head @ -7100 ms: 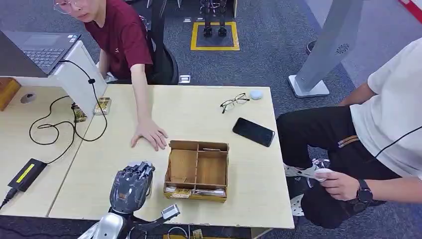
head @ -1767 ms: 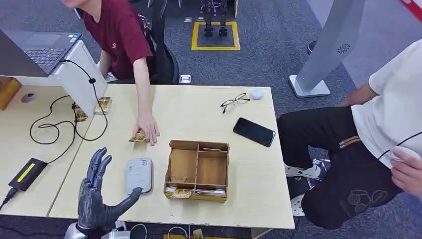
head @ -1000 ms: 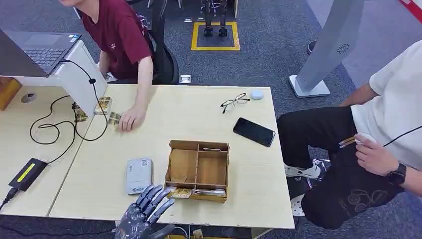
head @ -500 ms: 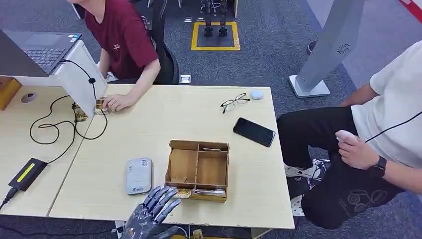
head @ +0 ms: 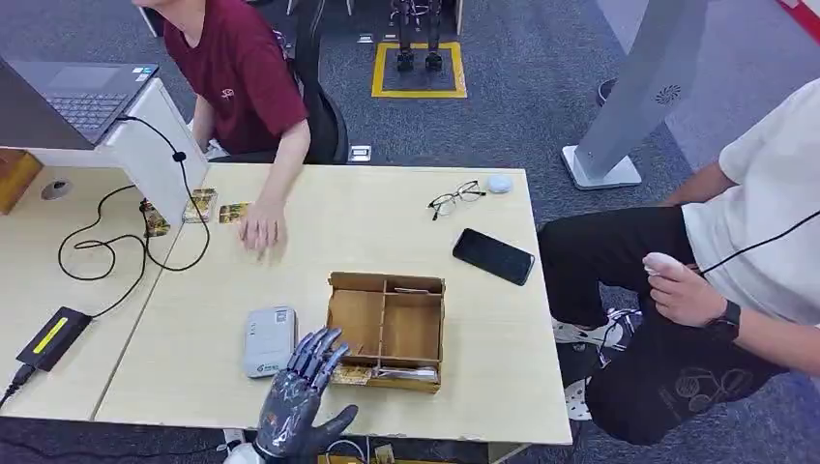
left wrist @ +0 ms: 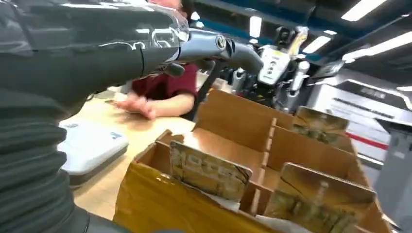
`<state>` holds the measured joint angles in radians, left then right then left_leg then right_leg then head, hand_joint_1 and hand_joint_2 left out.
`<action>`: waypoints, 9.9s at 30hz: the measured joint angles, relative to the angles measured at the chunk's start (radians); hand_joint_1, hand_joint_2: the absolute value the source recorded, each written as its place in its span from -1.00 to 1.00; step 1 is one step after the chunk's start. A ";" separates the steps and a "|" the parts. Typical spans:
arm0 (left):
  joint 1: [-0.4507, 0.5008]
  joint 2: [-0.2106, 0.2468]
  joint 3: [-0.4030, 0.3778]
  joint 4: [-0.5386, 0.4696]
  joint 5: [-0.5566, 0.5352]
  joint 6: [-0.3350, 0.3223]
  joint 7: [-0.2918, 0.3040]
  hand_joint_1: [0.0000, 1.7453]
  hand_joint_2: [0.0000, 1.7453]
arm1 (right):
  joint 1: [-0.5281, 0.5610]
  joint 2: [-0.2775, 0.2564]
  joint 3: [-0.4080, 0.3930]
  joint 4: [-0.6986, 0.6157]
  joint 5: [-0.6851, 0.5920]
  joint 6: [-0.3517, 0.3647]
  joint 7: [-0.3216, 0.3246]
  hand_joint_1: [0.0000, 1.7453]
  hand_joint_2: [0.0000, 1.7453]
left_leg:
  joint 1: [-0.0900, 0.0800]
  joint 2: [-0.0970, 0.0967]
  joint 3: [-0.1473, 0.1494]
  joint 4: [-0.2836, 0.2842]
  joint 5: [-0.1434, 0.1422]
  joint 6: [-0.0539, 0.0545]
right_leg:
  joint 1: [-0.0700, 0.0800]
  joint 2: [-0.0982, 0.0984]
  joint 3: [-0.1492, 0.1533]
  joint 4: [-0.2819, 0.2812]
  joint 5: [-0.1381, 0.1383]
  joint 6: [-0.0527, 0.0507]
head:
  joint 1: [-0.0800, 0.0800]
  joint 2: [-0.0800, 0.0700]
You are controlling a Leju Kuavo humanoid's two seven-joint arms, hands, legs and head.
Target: Pass the card to the sensor for recognition and then transmit it.
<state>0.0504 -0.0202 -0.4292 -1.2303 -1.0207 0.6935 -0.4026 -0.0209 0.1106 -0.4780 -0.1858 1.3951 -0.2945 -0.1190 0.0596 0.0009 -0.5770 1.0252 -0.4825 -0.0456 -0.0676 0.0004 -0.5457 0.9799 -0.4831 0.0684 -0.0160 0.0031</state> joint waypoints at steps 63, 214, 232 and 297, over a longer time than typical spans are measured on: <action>0.018 -0.067 0.087 -0.007 -0.045 0.002 -0.085 0.76 1.00 | -0.002 0.000 0.000 0.000 0.013 -0.002 -0.006 -1.00 1.00 | 0.000 0.000 0.000 0.000 0.000 0.000 | 0.000 0.000 0.000 0.000 0.000 0.000 | 0.000 0.000; -0.015 -0.044 0.066 0.070 -0.011 0.003 -0.011 1.00 1.00 | -0.006 0.000 0.000 0.000 0.030 -0.005 -0.014 -1.00 1.00 | 0.000 0.000 0.000 0.000 0.000 0.000 | 0.000 0.000 0.000 0.000 0.000 0.000 | 0.000 0.000; -0.012 -0.016 0.014 0.012 0.089 0.002 -0.016 1.00 1.00 | -0.006 0.000 0.001 0.000 0.031 0.000 -0.009 -1.00 1.00 | 0.000 0.000 0.000 0.000 0.000 0.000 | 0.000 0.000 0.000 0.000 0.000 0.000 | 0.000 0.000; -0.416 0.063 0.126 0.034 -0.068 -0.003 0.220 -1.00 1.00 | -0.030 0.000 0.034 0.000 0.050 0.023 0.001 -1.00 1.00 | 0.000 0.000 -0.001 0.000 0.003 0.001 | 0.000 0.001 0.000 0.000 0.002 0.000 | 0.000 0.000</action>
<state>-0.3651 0.0423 -0.3030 -1.1963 -1.0887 0.6908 -0.1823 -0.0506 0.1106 -0.4437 -0.1862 1.4454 -0.2712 -0.1179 0.0593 0.0011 -0.5778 1.0256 -0.4796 -0.0444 -0.0678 0.0009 -0.5453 0.9799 -0.4807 0.0686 -0.0160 0.0031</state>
